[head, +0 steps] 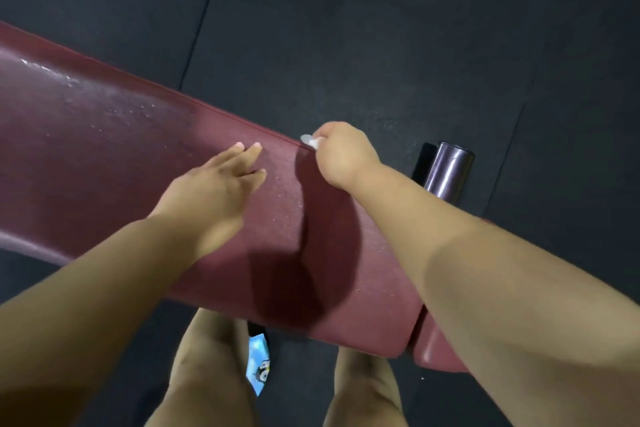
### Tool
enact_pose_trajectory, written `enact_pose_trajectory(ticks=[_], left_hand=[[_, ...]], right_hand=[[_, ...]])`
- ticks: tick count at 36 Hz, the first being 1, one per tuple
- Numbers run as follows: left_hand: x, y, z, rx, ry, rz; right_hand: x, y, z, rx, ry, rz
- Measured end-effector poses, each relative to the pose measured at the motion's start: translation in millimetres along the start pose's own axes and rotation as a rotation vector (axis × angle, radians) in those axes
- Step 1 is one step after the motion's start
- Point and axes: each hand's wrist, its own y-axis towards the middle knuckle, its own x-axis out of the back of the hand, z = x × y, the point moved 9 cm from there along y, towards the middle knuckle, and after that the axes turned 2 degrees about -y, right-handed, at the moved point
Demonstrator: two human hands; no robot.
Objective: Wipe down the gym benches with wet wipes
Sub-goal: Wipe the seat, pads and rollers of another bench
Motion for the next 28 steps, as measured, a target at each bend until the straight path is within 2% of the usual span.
enact_pose_trajectory(ticks=[6, 11, 16, 19, 22, 26, 28], left_hand=[[27.1, 1.2, 59.4, -0.013, 0.094, 0.053], [17.4, 6.6, 64.1, 0.001, 0.059, 0.121], [6.3, 8.4, 64.7, -0.007, 0.021, 0.079], [10.3, 7.5, 62.8, -0.015, -0.004, 0.072], [15.0, 7.1, 66.6, -0.021, -0.029, 0.11], [32.5, 4.3, 80.3, 0.008, -0.038, 0.123], [42.6, 2.9, 94.9, 0.063, -0.002, 0.069]], right_hand=[[-15.7, 7.9, 40.1, 0.002, 0.037, -0.007], [-8.8, 1.2, 8.2, -0.071, -0.051, -0.016], [10.3, -10.2, -41.8, -0.265, -0.199, -0.005], [7.7, -3.0, -45.4, -0.328, -0.233, 0.021], [-5.5, 18.5, -10.8, -0.266, -0.278, 0.019], [-30.2, 42.8, 73.0, -0.079, -0.083, 0.039], [-36.6, 45.0, 106.8, 0.008, 0.051, 0.065]])
